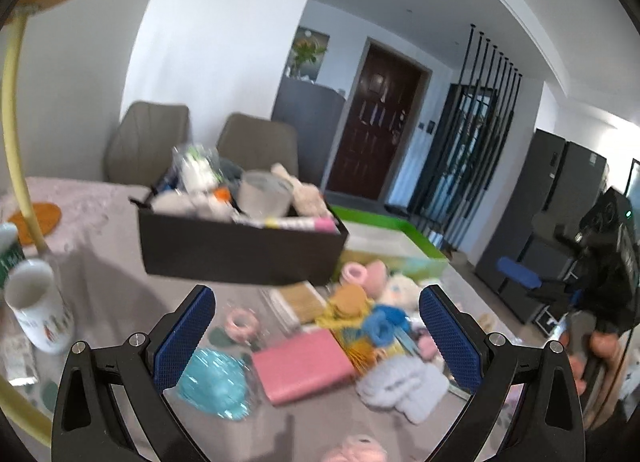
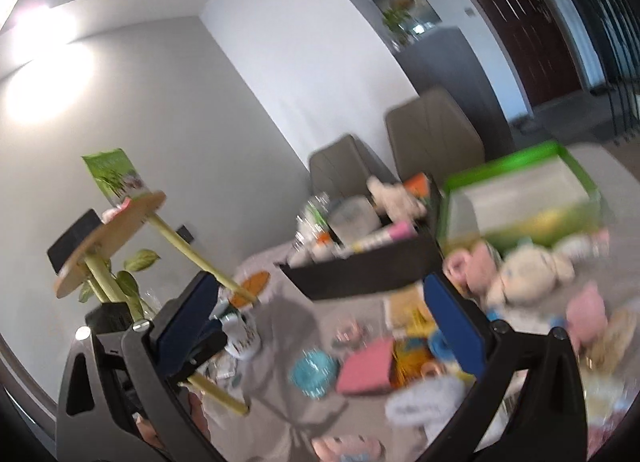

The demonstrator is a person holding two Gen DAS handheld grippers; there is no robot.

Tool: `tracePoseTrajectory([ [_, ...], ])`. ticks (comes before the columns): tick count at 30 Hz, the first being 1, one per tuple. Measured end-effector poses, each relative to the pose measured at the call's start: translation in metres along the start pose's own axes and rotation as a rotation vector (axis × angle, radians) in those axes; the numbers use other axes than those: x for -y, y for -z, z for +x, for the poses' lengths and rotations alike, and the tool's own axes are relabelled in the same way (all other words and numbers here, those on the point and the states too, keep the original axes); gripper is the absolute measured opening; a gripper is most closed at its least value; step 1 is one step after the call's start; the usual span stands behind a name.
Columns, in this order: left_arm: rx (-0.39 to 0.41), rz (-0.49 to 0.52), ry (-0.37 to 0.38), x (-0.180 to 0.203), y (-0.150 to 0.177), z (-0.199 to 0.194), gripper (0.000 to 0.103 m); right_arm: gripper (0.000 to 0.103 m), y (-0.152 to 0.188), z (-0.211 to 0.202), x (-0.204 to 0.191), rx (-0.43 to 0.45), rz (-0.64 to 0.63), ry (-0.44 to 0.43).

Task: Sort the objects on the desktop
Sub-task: 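Raise both tools and move back toward the items on the table, then lower both tools onto the light blue fluffy towel and close on it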

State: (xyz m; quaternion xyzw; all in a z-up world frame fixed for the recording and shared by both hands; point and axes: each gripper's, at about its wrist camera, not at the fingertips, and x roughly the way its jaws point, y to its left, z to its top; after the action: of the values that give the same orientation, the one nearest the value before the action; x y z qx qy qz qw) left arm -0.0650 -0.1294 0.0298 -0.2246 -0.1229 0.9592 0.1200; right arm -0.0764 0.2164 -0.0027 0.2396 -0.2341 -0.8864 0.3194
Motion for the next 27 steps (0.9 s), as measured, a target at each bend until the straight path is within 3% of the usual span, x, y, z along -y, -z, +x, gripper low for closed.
tracePoseTrajectory([
  [6, -0.051, 0.015, 0.015, 0.022, 0.017, 0.01, 0.102, 0.098, 0.025, -0.002, 0.015, -0.055, 0.03, 0.007],
  [15, -0.132, 0.03, 0.045, 0.043, 0.044, 0.034, 0.102, 0.082, 0.046, 0.007, 0.039, -0.133, 0.09, -0.017],
  [27, -0.267, 0.056, 0.058, 0.056, 0.07, 0.076, 0.102, 0.075, 0.064, 0.028, 0.069, -0.217, 0.154, 0.015],
])
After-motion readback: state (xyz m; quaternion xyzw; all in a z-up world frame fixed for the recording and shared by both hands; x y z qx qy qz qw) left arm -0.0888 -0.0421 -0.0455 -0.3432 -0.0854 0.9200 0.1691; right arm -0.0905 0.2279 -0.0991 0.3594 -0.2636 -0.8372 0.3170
